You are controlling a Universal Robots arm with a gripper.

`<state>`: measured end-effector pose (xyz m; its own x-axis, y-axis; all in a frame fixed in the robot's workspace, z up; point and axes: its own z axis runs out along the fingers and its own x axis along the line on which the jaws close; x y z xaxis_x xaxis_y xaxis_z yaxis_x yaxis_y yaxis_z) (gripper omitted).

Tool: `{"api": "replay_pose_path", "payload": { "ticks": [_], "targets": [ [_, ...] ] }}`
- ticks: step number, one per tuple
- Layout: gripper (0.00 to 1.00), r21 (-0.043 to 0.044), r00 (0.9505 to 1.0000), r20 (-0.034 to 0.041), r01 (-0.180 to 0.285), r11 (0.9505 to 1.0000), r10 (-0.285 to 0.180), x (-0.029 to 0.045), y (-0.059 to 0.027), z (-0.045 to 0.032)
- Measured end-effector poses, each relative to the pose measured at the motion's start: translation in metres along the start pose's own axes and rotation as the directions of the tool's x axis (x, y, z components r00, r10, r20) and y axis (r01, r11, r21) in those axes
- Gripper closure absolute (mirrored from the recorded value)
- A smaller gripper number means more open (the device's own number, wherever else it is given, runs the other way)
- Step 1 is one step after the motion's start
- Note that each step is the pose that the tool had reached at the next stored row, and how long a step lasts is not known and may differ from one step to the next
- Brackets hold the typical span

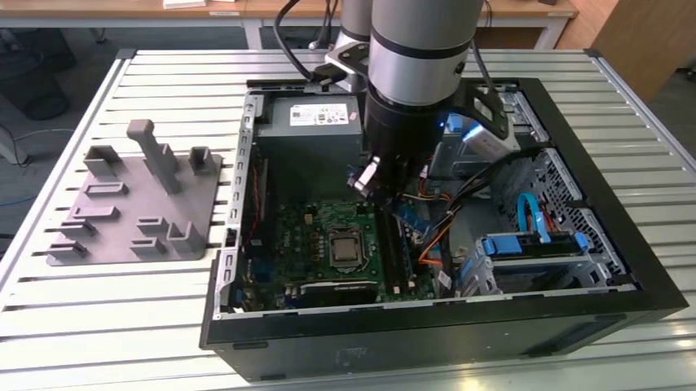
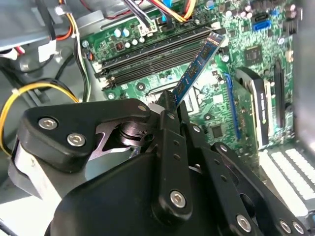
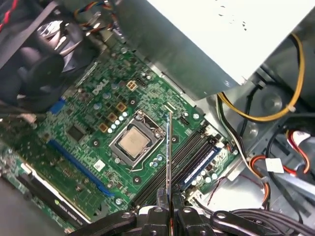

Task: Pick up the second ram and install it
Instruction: 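Insert the second ram into the second slot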

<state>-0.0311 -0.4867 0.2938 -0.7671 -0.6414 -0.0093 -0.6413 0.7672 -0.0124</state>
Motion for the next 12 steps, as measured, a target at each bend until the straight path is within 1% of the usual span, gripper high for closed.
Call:
{"api": "replay_pose_path", "payload": {
  "ticks": [3,6,9,12],
  "targets": [
    [0.86,0.0005,0.9989,-0.0006,-0.048,0.9989,0.048,0.0000,0.0000,0.0003],
    [0.86,0.0009,0.9958,-0.0010,-0.091,0.9958,0.091,0.0000,0.0000,0.0005],
    [0.86,0.0013,0.9909,-0.0015,-0.135,0.9909,0.135,0.0000,0.0000,0.0007],
    [0.86,0.0019,0.9836,-0.0021,-0.180,0.9836,0.180,0.0000,0.0000,0.0009]
  ]
}}
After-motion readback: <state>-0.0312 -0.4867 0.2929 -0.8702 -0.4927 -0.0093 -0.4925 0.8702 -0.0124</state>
